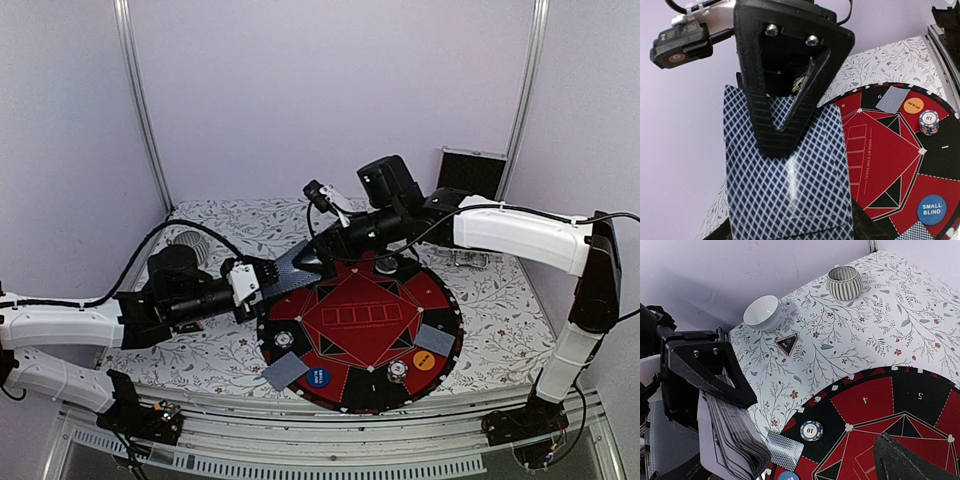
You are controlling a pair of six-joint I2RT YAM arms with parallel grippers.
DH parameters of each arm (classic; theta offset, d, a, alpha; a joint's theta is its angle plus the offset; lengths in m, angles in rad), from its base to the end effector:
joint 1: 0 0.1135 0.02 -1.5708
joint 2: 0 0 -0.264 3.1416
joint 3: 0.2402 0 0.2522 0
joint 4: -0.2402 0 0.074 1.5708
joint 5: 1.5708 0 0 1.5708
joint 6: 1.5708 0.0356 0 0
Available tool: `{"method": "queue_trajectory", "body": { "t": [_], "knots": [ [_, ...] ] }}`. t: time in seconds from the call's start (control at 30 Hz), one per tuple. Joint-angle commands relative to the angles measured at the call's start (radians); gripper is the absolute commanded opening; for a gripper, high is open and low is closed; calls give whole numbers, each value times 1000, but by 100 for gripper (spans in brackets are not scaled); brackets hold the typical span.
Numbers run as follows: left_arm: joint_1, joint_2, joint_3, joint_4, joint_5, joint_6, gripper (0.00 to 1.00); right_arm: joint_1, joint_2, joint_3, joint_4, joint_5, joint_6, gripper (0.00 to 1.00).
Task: Distribute texas hold em gaming equipment
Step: Pick up the poker card from the face-down deck piles.
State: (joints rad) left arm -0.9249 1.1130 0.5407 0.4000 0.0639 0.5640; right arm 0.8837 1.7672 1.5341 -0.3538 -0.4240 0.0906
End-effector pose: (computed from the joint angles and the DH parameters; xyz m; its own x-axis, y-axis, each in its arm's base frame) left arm 0.1484 -0.2007 0.2493 0.3591 0.4100 -0.8385 0.7607 0.3920 0.5174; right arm 0.2502 0.3281 0.3153 -0.4332 -0.3980 -0.8086 -0.8864 0.3508 0.3022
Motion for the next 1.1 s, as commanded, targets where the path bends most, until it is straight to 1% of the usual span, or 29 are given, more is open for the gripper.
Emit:
{"method": "queue_trajectory", "body": {
  "t": [0.0, 0.1, 0.33, 0.47, 0.57, 0.63, 0.9, 1.07],
  "knots": [
    [-22, -8, 1, 39, -5, -7, 53, 0, -51, -30, -24, 57, -12, 99],
    [-22, -5, 0, 44, -7, -15, 53, 0, -54, -29, -24, 31, -12, 99],
    [-22, 7, 5, 49, -9, -35, 53, 0, -60, -28, -24, -21, -4, 89],
    [-23, 11, 7, 51, -10, -44, 53, 0, -60, -23, -26, -48, 1, 77],
    [-23, 14, 7, 49, -13, -46, 53, 0, -65, -19, -33, -48, 0, 62],
    [-24, 16, 9, 47, -16, -46, 53, 0, -69, -16, -38, -41, 0, 55],
    [-23, 19, 13, 48, -20, -50, 53, 1, -81, -9, -76, -11, -9, 37],
    [-23, 21, 12, 49, -21, -50, 53, 1, -87, 0, -101, 6, -18, 28]
  ]
}}
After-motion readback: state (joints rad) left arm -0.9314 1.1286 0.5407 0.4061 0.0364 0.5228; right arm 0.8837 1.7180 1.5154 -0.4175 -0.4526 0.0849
